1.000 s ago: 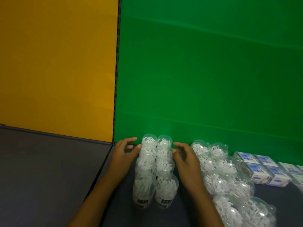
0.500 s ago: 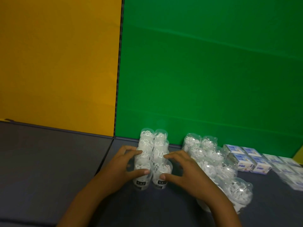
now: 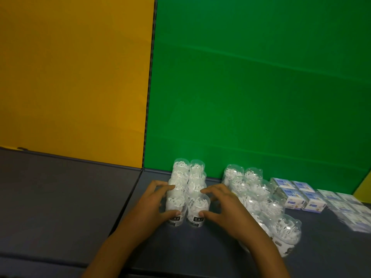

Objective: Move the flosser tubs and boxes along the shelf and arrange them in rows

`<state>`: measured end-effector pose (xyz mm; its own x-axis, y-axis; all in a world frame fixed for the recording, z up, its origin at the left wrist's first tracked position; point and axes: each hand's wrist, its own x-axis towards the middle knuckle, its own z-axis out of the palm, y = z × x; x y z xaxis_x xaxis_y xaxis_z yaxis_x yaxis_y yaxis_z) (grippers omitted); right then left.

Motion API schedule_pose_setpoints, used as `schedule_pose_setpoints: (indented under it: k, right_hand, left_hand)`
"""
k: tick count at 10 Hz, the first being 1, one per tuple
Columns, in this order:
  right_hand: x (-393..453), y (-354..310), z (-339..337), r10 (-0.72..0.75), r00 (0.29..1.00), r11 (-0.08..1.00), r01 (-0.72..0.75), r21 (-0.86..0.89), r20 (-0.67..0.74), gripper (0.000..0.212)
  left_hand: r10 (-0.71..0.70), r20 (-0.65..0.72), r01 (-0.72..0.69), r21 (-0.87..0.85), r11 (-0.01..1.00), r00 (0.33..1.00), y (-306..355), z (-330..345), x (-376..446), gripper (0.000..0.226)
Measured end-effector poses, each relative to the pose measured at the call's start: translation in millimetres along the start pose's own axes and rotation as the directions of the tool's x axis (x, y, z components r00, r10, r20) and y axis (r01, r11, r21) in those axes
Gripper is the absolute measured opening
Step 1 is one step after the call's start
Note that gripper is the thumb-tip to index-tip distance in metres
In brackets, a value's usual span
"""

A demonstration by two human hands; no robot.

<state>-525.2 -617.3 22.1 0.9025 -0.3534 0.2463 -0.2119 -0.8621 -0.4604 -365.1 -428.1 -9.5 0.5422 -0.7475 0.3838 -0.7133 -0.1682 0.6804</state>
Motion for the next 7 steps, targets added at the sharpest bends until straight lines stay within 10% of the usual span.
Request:
schedule_pose_setpoints:
  k: [7]
  right_hand:
    - [-24,-15,-6,-0.031,0.999,0.988,0.024,-0.155,-0.041,0.049]
  left_hand:
    - [-0.047,-0.097,0.054,0.068,0.996,0.994,19,17,-14,0.057]
